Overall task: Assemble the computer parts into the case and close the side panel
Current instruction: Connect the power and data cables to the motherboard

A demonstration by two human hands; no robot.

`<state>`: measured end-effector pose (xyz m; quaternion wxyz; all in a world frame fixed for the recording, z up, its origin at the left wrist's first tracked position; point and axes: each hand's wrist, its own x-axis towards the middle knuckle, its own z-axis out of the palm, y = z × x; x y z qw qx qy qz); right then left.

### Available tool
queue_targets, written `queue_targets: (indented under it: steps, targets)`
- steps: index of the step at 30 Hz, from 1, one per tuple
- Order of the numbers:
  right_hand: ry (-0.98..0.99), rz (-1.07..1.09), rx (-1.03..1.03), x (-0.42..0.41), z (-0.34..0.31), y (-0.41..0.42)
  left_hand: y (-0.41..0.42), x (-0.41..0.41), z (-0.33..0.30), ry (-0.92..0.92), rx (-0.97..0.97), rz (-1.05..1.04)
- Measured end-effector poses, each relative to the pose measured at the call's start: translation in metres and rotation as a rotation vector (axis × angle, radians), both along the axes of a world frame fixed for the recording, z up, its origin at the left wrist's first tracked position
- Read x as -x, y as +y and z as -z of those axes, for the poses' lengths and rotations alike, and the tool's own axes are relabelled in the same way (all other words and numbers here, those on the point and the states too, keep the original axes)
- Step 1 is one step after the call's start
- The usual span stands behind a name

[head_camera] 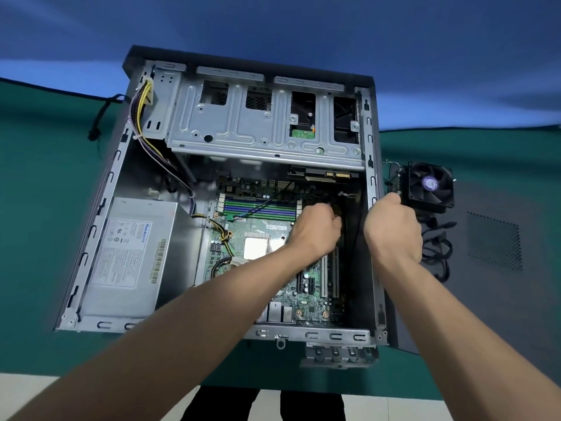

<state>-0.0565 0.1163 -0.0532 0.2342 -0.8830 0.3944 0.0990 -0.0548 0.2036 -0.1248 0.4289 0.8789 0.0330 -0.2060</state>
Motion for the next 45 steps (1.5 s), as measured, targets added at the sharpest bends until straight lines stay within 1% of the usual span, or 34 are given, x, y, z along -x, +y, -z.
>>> queue_targets:
  steps: [2, 5, 9, 12, 16, 19, 22, 24, 27, 28, 30, 32, 34, 38, 42, 45]
  targets:
    - [0.0, -0.018, 0.005, 0.001, -0.001, 0.001, -0.001, 0.001, 0.002, 0.066, 0.033, -0.01]
    - [-0.002, -0.021, 0.01, 0.0, -0.001, 0.001, -0.004, -0.001, 0.003, 0.226, 0.208, -0.033]
    - [-0.005, -0.014, 0.017, 0.001, -0.001, 0.002, 0.0, -0.004, 0.006, 0.393, 0.376, -0.018]
    - [-0.011, -0.007, 0.02, 0.001, 0.0, 0.001, 0.003, -0.004, 0.006, 0.413, 0.532, -0.094]
    - [-0.007, 0.04, 0.002, 0.0, 0.0, 0.001, -0.003, 0.0, 0.009, 0.405, 0.627, -0.224]
    - [-0.004, 0.054, -0.018, -0.001, 0.0, 0.001, -0.007, -0.001, 0.01, 0.383, 0.611, -0.279]
    - [0.015, 0.039, -0.015, -0.002, 0.001, 0.0, -0.01, -0.007, 0.011, 0.278, 0.547, -0.309]
    - [0.024, 0.022, 0.0, -0.002, 0.002, -0.001, -0.012, -0.009, 0.011, 0.199, 0.491, -0.325]
    - [0.02, 0.001, 0.005, -0.001, 0.003, -0.001, -0.012, -0.01, 0.013, 0.108, 0.36, -0.295]
    - [0.013, 0.008, -0.001, -0.001, 0.004, -0.001, -0.011, -0.01, 0.014, 0.102, 0.311, -0.266]
    - [-0.001, 0.049, -0.017, -0.001, 0.003, -0.001, -0.01, -0.011, 0.015, 0.127, 0.225, -0.13]
    - [-0.001, 0.064, -0.023, -0.002, 0.003, -0.002, -0.013, -0.011, 0.014, 0.164, 0.214, -0.017]
    - [0.007, 0.055, -0.024, -0.002, 0.003, -0.002, -0.017, -0.012, 0.012, 0.216, 0.252, -0.012]
    - [0.004, 0.017, -0.015, -0.001, 0.003, -0.002, -0.019, -0.017, 0.012, 0.304, 0.364, -0.225]
    - [-0.015, 0.056, -0.035, -0.001, 0.002, -0.001, -0.023, -0.02, 0.01, 0.367, 0.477, -0.468]
    - [-0.017, 0.069, -0.035, -0.001, 0.002, -0.001, -0.032, -0.024, 0.006, 0.363, 0.517, -0.639]
